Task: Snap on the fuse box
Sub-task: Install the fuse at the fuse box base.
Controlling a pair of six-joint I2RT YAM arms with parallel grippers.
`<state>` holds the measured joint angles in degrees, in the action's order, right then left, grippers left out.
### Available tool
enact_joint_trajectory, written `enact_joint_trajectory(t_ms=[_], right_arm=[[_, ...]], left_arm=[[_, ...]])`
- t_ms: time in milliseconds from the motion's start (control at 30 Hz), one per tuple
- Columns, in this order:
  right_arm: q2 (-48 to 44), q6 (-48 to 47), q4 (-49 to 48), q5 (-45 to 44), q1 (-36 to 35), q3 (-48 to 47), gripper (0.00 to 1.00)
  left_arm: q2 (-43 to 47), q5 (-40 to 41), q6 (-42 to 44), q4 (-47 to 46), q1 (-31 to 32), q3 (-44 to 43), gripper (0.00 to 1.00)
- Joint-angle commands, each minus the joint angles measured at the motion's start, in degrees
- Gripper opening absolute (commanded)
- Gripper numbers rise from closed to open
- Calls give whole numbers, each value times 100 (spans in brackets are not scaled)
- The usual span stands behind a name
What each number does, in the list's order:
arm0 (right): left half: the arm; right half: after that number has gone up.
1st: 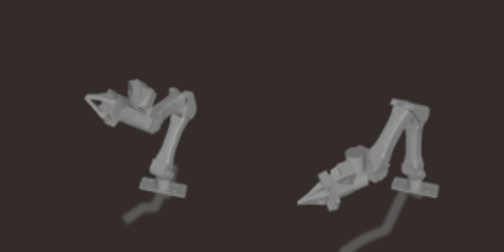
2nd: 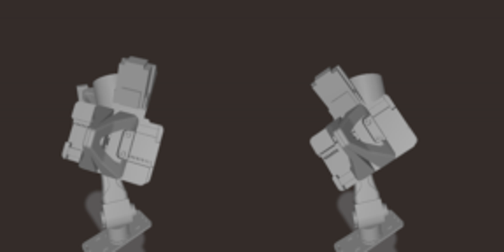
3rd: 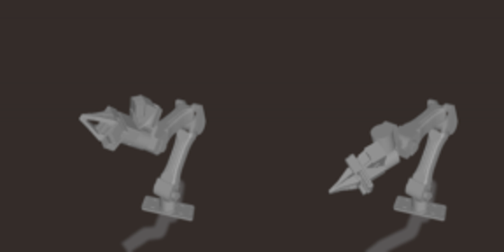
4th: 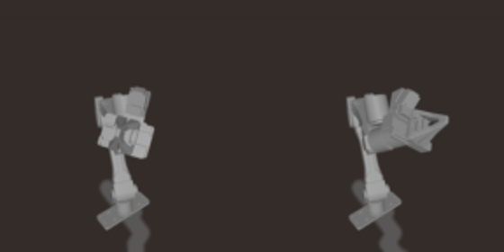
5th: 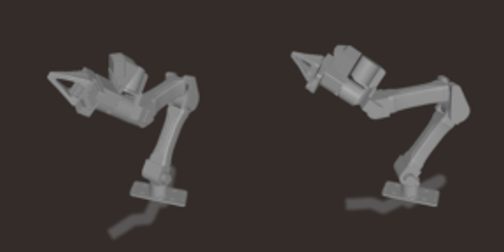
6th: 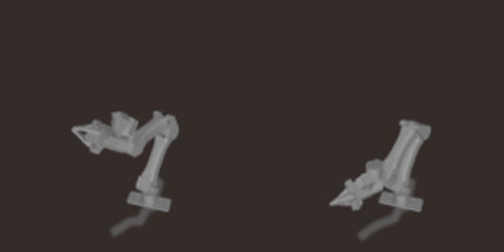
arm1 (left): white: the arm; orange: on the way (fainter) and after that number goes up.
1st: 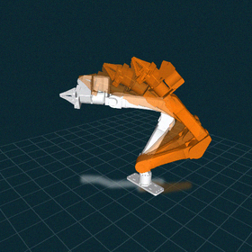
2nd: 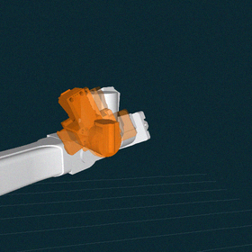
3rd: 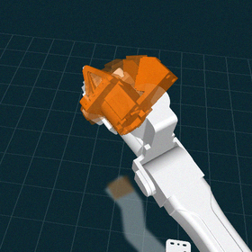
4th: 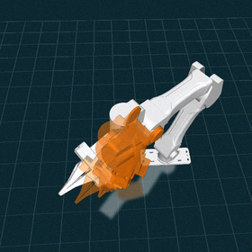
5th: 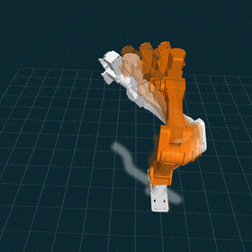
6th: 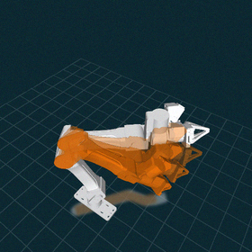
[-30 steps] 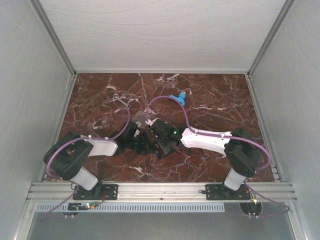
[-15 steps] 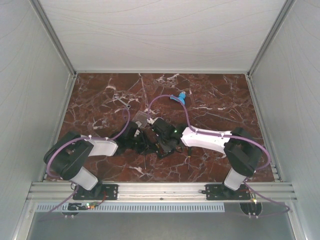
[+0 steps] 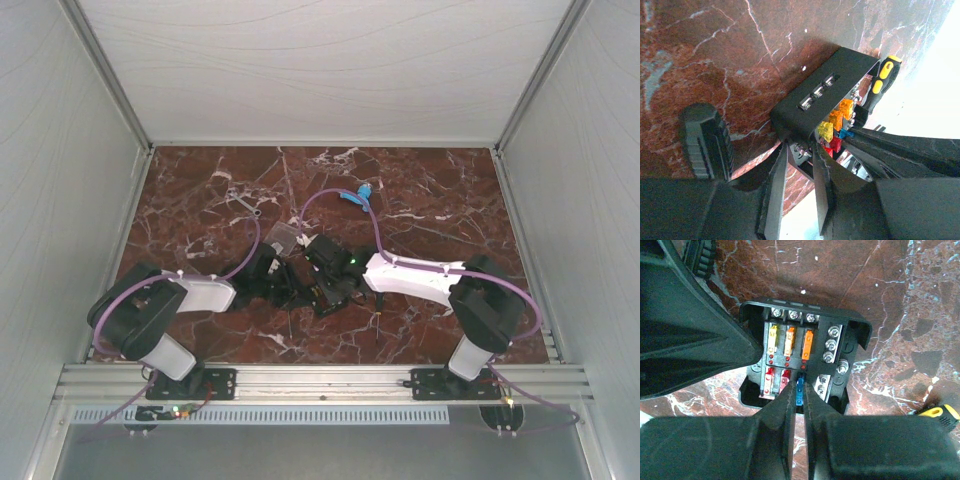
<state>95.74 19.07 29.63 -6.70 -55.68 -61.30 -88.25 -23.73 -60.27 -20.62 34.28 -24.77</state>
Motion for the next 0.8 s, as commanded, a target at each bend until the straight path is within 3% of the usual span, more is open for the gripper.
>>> enact_joint_trajectory(t_ms=[0,133,767], right_arm=[[-199,137,-106,164,36,55,4],[-89,195,-64,176,40,57,0],[342,385,364,167,149,239,0]], left_arm=[[-52,182,-6,5,16,16,25],[-43,184,-24,-11,16,33,25],[-26,217,-98,-45,17,88,24]])
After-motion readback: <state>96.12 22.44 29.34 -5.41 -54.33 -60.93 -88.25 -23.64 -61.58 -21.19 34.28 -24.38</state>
